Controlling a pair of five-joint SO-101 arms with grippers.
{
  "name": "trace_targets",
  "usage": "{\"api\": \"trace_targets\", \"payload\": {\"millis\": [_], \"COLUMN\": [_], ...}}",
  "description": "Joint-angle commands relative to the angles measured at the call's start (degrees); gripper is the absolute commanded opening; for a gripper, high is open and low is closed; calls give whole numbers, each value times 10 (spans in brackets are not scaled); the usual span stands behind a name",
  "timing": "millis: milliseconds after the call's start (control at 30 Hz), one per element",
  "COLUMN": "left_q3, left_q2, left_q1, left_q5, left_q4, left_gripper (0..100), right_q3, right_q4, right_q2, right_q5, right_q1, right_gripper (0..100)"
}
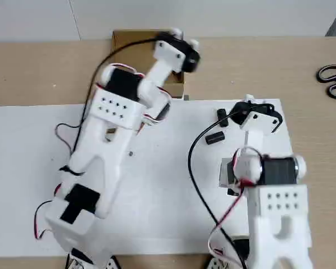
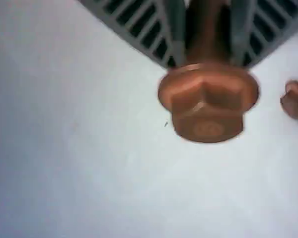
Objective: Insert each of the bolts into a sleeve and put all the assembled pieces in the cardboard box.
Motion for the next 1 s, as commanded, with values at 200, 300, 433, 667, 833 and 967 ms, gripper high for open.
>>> {"api": "trace_targets", "payload": {"millis": [200,300,433,667,833,967], "left_q3": [48,80,138,318,487,626], "left_q2": [-233,-315,-417,-602,-758,-896], "left_q1": [-42,-39,-41,-40,-42,-42], "left_q5": [25,25,71,167,200,198], "left_q4": [11,9,-6,-70,-168,-257], "left_gripper": [5,5,5,5,5,5], "right_q3": [-32,-30,-29,10,79,146], "right_q4": [-6,-7,-7,-58,-130,-142], "right_q2": [-226,-275,-301,-335,-390,-455], "right_q5": [137,173,179,180,179,178], "right_q1": [-40,-40,-43,-44,-52,-124], "right_gripper": [3,3,3,3,3,3]}}
